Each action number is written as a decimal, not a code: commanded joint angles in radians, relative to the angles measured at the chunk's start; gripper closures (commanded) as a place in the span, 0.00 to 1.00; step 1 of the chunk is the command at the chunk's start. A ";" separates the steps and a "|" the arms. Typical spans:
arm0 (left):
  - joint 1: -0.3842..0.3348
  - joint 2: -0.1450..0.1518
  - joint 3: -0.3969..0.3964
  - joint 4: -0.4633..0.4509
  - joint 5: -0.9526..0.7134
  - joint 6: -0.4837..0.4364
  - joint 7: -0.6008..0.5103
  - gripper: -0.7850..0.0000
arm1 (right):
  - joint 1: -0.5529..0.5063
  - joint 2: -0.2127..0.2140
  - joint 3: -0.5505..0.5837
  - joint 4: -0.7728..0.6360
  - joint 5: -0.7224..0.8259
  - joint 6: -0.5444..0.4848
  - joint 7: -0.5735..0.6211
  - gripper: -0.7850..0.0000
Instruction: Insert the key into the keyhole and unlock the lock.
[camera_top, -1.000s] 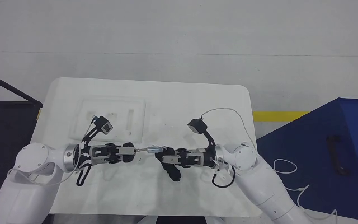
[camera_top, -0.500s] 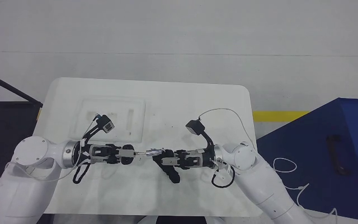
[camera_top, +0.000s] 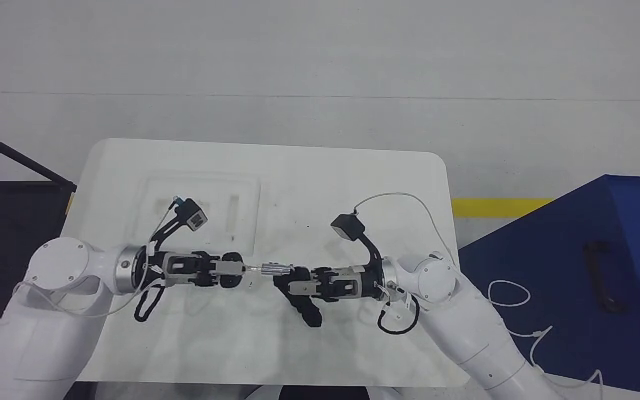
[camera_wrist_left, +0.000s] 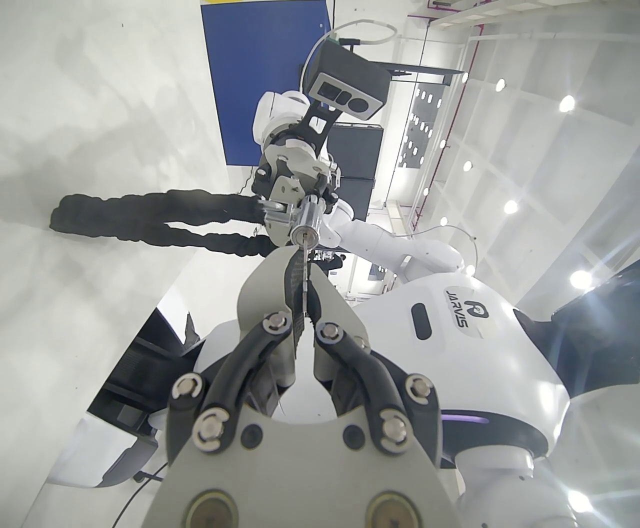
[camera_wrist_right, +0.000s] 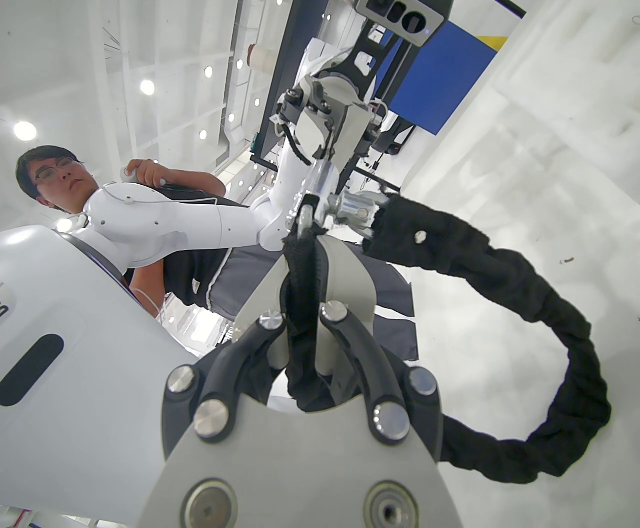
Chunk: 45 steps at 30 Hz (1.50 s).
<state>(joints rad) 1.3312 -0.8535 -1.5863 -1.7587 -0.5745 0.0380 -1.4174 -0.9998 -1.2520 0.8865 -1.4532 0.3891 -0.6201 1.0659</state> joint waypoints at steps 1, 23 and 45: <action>0.003 0.000 0.008 -0.002 0.013 -0.006 0.011 1.00 | 0.000 0.000 0.000 0.001 0.001 -0.001 0.000 1.00; 0.008 0.001 0.023 -0.015 0.002 -0.030 0.035 1.00 | 0.004 -0.001 0.001 0.004 0.001 0.000 -0.018 1.00; 0.008 0.001 0.023 -0.015 0.002 -0.030 0.035 1.00 | 0.004 -0.001 0.001 0.004 0.001 0.000 -0.018 1.00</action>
<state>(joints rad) 1.3392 -0.8521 -1.5632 -1.7735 -0.5726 0.0079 -1.3829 -0.9955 -1.2527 0.8873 -1.4488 0.3905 -0.6197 1.0483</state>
